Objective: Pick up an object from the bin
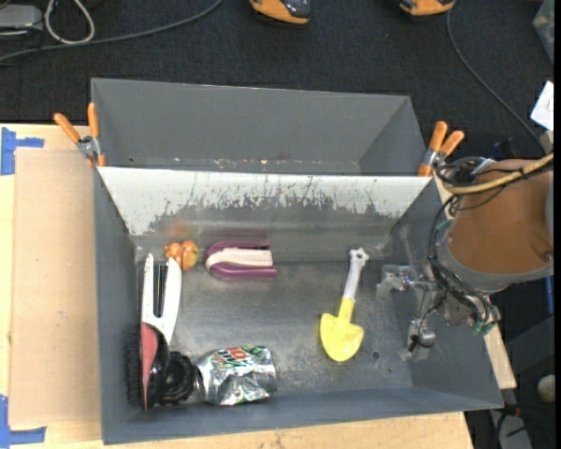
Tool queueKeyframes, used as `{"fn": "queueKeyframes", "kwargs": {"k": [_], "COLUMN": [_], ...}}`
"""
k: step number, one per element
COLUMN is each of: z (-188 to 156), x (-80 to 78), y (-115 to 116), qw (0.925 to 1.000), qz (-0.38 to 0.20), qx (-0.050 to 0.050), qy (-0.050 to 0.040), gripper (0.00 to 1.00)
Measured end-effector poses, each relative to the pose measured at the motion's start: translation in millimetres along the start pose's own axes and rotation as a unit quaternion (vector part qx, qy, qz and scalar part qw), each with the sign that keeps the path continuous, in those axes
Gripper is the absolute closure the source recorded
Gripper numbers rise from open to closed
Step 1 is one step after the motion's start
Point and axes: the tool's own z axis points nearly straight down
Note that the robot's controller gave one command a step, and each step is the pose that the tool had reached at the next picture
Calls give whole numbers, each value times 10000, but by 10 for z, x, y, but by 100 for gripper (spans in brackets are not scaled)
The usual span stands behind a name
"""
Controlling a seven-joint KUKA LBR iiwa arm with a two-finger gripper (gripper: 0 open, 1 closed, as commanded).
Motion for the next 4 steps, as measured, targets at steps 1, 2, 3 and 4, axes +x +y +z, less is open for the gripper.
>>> {"fn": "queueKeyframes", "kwargs": {"k": [1,2,3,4], "z": [638,694,705,700], "x": [337,310,87,-131], "y": [366,281,566,824], "qw": [9993,9937,9910,9982], "qz": [-384,1117,1338,-600], "qx": [-14,-1,-8,-2], "qy": [12,-54,-18,-41], "gripper": [0,0,0,0]}}
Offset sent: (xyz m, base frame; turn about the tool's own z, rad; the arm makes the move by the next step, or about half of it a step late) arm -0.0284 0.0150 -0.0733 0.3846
